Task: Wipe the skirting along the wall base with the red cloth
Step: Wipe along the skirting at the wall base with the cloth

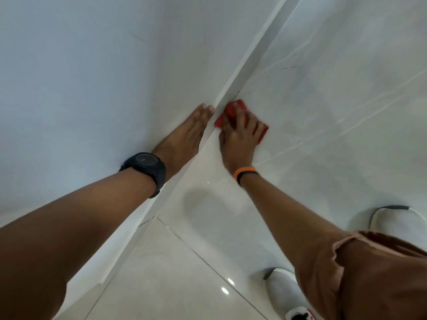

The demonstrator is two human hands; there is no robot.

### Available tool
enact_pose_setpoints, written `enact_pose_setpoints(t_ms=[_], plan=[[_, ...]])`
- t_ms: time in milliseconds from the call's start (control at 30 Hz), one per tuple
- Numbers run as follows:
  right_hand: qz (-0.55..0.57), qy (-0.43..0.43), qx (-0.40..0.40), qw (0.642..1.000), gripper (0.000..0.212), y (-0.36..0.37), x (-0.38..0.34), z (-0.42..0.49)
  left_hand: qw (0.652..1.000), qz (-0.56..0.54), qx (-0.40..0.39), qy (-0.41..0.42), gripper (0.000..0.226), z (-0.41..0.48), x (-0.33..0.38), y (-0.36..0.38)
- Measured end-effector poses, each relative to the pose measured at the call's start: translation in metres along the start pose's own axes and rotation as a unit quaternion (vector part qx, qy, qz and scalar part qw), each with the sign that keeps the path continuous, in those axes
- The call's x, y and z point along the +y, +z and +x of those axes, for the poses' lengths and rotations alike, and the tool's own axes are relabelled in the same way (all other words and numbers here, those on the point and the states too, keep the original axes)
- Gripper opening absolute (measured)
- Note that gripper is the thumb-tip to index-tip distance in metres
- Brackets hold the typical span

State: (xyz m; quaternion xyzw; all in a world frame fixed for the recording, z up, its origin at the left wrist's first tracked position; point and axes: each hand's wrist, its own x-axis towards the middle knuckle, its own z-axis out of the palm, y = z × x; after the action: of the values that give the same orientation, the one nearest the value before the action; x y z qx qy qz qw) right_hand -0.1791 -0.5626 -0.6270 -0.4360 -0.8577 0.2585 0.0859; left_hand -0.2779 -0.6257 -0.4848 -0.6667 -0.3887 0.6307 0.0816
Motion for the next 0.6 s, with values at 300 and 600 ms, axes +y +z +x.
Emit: enact_pose_setpoints(t_ms=[300,600], plan=[[-0.085,-0.282,-0.089,0.952,0.025,0.010,0.015,-0.031,1.000,0.014,-0.014,-0.005,0.086,-0.001,-0.002,-0.003],[-0.113,-0.055,-0.010,0.992,0.032,-0.034,0.055,0.073,1.000,0.013,-0.010,-0.017,0.077,0.006,0.009,0.003]])
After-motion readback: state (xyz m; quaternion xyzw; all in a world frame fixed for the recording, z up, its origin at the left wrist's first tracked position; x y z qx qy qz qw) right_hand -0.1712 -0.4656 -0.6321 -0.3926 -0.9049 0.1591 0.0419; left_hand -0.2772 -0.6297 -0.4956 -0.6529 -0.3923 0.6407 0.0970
